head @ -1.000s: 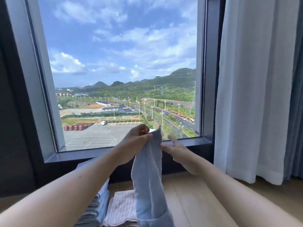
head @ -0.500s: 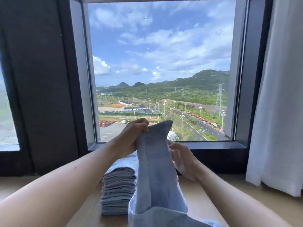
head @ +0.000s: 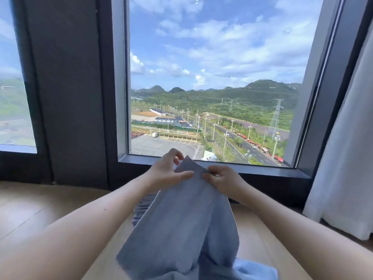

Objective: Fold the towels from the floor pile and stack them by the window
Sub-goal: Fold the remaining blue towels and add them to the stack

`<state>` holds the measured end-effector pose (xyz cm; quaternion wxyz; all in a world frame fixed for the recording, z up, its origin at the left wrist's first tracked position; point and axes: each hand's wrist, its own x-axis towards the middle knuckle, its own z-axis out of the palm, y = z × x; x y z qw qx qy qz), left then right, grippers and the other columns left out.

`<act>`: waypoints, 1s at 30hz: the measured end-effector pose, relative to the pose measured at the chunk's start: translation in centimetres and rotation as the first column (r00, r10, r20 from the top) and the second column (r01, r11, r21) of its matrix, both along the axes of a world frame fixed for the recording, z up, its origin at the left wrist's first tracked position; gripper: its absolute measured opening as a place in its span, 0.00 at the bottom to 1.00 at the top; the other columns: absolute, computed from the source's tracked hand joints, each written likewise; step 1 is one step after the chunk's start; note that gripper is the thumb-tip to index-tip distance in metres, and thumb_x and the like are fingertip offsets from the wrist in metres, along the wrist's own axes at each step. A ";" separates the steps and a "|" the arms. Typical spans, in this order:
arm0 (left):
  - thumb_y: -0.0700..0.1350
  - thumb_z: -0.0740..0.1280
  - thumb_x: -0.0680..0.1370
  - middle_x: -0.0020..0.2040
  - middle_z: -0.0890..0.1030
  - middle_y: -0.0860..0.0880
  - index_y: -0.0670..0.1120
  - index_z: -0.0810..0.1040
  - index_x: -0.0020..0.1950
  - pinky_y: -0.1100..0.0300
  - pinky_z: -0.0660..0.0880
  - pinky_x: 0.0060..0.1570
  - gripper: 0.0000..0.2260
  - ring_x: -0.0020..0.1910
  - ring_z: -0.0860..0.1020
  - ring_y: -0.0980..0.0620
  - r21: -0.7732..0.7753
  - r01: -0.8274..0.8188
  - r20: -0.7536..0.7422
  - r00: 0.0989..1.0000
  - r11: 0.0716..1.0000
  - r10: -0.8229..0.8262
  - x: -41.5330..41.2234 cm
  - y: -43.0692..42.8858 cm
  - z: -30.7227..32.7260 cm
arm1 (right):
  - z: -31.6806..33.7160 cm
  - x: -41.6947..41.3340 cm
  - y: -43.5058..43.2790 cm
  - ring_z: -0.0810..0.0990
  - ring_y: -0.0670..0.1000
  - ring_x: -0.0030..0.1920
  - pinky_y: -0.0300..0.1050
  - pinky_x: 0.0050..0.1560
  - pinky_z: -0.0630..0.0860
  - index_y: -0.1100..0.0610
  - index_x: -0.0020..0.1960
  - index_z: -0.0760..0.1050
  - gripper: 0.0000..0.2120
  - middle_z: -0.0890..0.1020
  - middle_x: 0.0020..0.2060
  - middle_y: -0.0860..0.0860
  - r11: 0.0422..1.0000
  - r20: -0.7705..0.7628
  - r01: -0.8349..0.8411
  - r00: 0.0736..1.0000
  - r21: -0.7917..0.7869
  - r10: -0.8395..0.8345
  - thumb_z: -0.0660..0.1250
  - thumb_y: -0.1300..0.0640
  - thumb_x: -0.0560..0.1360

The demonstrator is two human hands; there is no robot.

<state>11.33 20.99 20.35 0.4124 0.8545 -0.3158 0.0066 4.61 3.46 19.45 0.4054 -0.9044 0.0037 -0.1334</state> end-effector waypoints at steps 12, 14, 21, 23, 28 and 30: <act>0.41 0.63 0.78 0.45 0.80 0.48 0.46 0.79 0.47 0.63 0.66 0.41 0.05 0.44 0.74 0.52 0.069 -0.100 0.244 0.966 0.993 0.081 -1.5 1.6 0.9 | 0.7 -2.2 0.8 0.71 0.46 0.37 0.41 0.41 0.66 0.62 0.41 0.77 0.12 0.74 0.35 0.50 0.991 -0.131 -0.093 0.988 -0.100 0.080 0.68 0.52 0.73; 0.40 0.61 0.79 0.44 0.77 0.48 0.45 0.77 0.47 0.64 0.65 0.36 0.05 0.42 0.73 0.52 0.053 -0.159 0.245 0.959 0.986 0.142 -1.2 2.3 0.9 | 0.7 -2.7 -0.2 0.72 0.45 0.37 0.39 0.41 0.67 0.57 0.39 0.77 0.09 0.76 0.36 0.48 0.986 -0.239 -0.106 0.968 -0.125 0.074 0.68 0.53 0.74; 0.41 0.56 0.81 0.52 0.78 0.42 0.38 0.75 0.56 0.60 0.66 0.42 0.10 0.44 0.72 0.49 -0.045 -0.370 0.158 0.914 0.928 0.373 0.3 4.2 1.0 | -0.2 -2.9 -2.1 0.71 0.46 0.35 0.39 0.36 0.66 0.59 0.36 0.76 0.11 0.75 0.33 0.50 0.965 -0.268 0.040 0.957 -0.261 -0.112 0.66 0.55 0.75; 0.47 0.60 0.81 0.52 0.78 0.41 0.39 0.74 0.57 0.59 0.66 0.43 0.13 0.45 0.72 0.48 -0.047 -0.376 0.136 0.916 0.925 0.379 0.0 4.0 0.7 | 0.3 -2.2 -1.6 0.71 0.48 0.36 0.42 0.38 0.64 0.65 0.40 0.75 0.14 0.74 0.34 0.57 0.980 -0.148 0.103 0.981 -0.167 -0.129 0.66 0.54 0.76; 0.57 0.67 0.74 0.60 0.75 0.49 0.48 0.73 0.62 0.60 0.66 0.51 0.21 0.58 0.73 0.51 0.083 -0.125 0.185 0.977 0.989 0.108 -2.0 2.1 0.3 | 1.2 -1.2 1.3 0.61 0.47 0.29 0.43 0.32 0.57 0.55 0.28 0.62 0.21 0.64 0.26 0.49 0.969 0.024 0.061 0.998 -0.240 -0.057 0.65 0.55 0.76; 0.54 0.69 0.74 0.61 0.75 0.49 0.51 0.73 0.65 0.61 0.66 0.53 0.21 0.61 0.72 0.52 0.111 -0.052 0.188 0.982 0.993 0.030 -2.4 1.4 0.0 | 1.5 -0.9 2.1 0.61 0.47 0.28 0.43 0.31 0.57 0.55 0.29 0.64 0.19 0.64 0.26 0.49 0.967 0.016 0.016 1.000 -0.253 -0.013 0.66 0.56 0.76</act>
